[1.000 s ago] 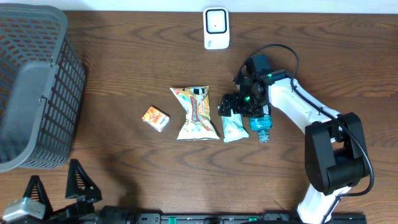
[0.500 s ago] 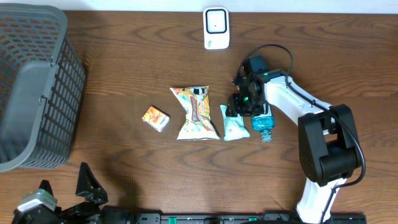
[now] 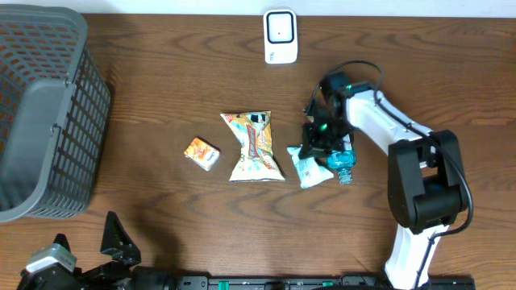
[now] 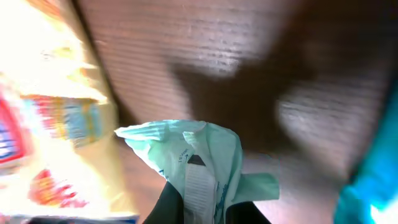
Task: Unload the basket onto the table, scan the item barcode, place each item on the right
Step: 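Carry the green pouch with the right gripper to the white scanner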
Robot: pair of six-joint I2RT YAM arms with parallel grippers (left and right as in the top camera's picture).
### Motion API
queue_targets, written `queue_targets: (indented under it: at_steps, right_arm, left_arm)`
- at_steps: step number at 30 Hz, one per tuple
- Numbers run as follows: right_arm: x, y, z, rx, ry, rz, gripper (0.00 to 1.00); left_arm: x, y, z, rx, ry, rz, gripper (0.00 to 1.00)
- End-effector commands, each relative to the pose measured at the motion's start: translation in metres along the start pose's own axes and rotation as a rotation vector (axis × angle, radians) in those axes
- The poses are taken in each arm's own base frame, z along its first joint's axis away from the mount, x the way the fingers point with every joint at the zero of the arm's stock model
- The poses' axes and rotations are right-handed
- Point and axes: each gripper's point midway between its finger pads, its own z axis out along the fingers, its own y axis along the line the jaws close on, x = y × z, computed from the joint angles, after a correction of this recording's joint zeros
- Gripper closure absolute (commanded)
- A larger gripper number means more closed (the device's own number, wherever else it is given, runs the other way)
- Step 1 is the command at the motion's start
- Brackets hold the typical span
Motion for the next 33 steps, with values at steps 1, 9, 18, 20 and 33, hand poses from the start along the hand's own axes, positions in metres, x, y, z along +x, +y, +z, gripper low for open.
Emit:
queue_targets:
  at_steps: [1, 9, 18, 20, 33]
  right_arm:
    - [-0.014, 0.029, -0.059, -0.042, -0.143, 0.024, 0.98]
    - [0.004, 0.041, -0.169, 0.233, -0.647, 0.255, 0.98]
    - [0.030, 0.079, -0.229, 0.320, -1.007, 0.198, 0.84]
    - [0.030, 0.082, -0.228, 0.348, -0.997, 0.132, 0.85]
    - [0.002, 0.082, -0.250, 0.483, -1.143, 0.054, 0.98]
  left_arm:
    - [0.005, -0.003, 0.007, 0.005, 0.018, -0.005, 0.02]
    - [0.038, 0.001, 0.028, -0.032, 0.102, -0.009, 0.02]
    - [0.051, 0.005, 0.030, -0.053, 0.147, 0.002, 0.02]
    - [0.052, 0.005, 0.030, -0.054, 0.150, 0.003, 0.02]
    - [0.030, -0.012, 0.061, -0.011, -0.014, -0.218, 0.02]
